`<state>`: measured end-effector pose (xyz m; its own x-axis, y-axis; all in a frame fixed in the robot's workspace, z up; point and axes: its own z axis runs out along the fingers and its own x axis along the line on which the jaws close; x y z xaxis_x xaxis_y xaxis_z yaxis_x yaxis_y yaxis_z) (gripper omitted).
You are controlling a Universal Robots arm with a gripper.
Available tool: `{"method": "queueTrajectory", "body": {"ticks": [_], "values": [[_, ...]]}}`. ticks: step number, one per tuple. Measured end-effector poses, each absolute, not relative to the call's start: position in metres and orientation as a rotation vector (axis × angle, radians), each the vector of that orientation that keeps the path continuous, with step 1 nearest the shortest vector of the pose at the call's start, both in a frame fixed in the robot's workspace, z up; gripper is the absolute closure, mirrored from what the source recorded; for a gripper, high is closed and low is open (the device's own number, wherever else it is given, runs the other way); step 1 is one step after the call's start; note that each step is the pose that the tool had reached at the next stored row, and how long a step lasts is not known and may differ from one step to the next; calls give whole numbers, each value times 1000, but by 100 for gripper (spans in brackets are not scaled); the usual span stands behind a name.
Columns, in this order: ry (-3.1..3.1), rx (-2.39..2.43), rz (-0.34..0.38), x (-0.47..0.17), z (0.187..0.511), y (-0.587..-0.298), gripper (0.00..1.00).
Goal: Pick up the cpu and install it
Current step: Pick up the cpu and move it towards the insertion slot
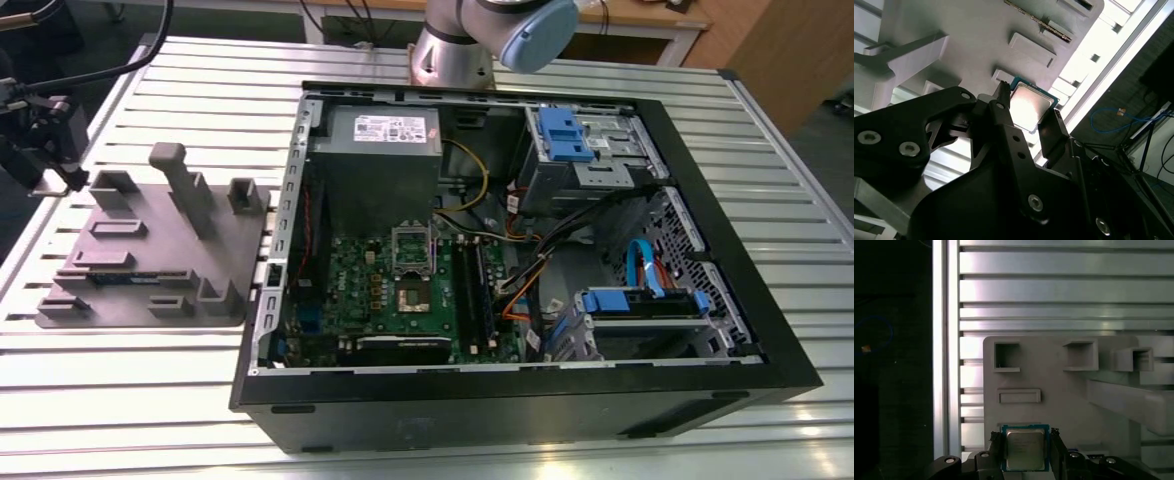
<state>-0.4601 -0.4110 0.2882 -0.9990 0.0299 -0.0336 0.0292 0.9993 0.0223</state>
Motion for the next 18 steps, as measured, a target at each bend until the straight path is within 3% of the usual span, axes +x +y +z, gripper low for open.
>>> {"method": "queueTrajectory", "body": {"ticks": [18], "values": [[3107,46,34,-460,298,-411,53]]}}
